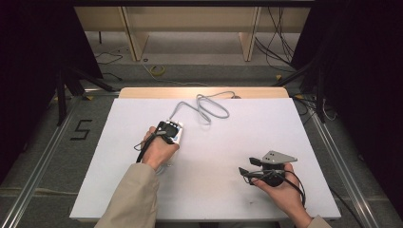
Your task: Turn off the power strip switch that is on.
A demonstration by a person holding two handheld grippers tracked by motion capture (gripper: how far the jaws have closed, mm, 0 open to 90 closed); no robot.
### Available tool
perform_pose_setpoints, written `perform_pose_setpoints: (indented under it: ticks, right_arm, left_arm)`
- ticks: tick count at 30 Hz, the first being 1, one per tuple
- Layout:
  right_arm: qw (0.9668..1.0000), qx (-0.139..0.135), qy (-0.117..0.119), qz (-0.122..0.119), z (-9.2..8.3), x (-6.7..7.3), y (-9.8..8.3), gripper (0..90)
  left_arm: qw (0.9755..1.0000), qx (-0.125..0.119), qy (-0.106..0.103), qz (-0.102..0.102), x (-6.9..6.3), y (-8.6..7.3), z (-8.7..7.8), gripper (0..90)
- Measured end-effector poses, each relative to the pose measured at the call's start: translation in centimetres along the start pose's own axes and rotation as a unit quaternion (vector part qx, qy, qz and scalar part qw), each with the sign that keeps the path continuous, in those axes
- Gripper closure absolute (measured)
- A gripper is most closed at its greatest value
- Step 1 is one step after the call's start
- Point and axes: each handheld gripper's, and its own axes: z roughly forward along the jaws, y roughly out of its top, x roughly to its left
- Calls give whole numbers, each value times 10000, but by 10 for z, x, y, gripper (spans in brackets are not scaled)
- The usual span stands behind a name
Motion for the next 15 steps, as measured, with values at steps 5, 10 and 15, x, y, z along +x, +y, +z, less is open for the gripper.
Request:
perform_pose_setpoints:
  ticks: [5, 10, 15]
  right_arm:
    - [10000, -3, 0, 2, 0, 0, 0, 404]
    - [10000, -10, -4, 0, 0, 0, 0, 404]
    - [10000, -10, -7, -1, 0, 0, 0, 404]
  left_arm:
    - [10000, -5, -4, 0, 0, 0, 0, 898]
    - [10000, -15, -18, 4, 1, 0, 0, 898]
    - [10000, -35, -22, 10, 1, -1, 0, 898]
